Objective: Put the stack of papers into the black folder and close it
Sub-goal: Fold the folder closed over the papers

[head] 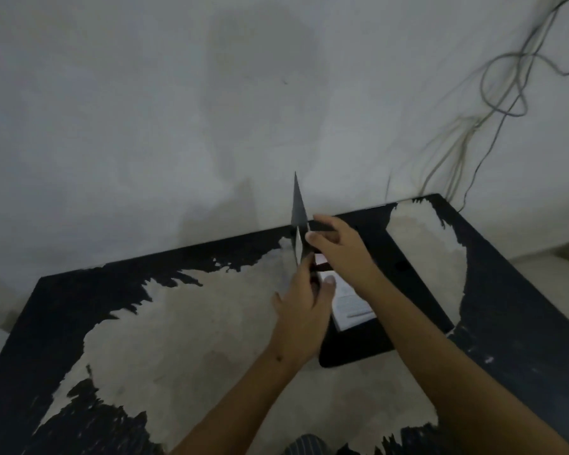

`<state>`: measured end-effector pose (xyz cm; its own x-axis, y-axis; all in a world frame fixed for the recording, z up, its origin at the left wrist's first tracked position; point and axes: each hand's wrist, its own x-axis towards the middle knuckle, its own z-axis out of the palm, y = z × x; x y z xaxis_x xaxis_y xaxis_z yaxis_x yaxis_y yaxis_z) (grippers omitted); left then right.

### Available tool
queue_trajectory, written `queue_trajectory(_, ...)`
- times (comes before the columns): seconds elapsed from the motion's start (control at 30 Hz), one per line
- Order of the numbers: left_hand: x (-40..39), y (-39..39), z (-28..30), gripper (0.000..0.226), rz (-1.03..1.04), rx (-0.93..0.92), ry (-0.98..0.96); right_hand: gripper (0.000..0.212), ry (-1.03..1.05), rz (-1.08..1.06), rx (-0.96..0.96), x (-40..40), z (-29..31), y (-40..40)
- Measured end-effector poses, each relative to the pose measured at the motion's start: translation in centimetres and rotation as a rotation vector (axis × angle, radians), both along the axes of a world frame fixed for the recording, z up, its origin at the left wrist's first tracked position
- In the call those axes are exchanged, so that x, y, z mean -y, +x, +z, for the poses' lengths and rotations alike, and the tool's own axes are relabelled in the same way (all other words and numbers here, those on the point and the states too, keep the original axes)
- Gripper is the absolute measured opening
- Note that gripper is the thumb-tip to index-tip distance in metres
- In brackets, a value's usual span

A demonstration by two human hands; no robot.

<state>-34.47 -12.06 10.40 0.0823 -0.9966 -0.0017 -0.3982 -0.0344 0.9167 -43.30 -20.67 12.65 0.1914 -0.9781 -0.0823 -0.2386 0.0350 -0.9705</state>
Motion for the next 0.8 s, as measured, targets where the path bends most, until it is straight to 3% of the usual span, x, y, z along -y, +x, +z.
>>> queue_trajectory(0.2, 2.3, -5.3, -3.7, 0.054, -0.358, 0.057, 0.051, 0.044, -0.049, -0.156, -0.303, 4.0, -0.7, -7.9)
queue_trajectory(0.33, 4.5, -6.3, -8.5, 0.057, -0.295, 0.336, 0.044, 0.049, 0.036, -0.251, -0.414, 5.9, -3.7, -12.7)
queue_trajectory(0.47, 6.6, -6.4, -12.9, 0.064, -0.274, 0.624, 0.261, 0.035, 0.129, -0.325, -0.468, 7.0, -7.6, -15.7)
queue_trajectory(0.57, 7.2, -7.0, -14.6, 0.068, -0.318, 0.678, 0.318, 0.029, 0.158, -0.356, -0.505, 7.5, -10.5, -16.9)
queue_trajectory(0.7, 7.4, -7.4, -16.0, 0.071, -0.332, 0.723, 0.347, 0.047, 0.243, -0.482, -0.527, 7.9, -13.5, -17.6)
queue_trajectory(0.8, 7.5, -7.4, -16.3, 0.071, -0.352, 0.760, 0.365, 0.045, 0.330, -0.548, -0.480, 8.3, -15.1, -17.3)
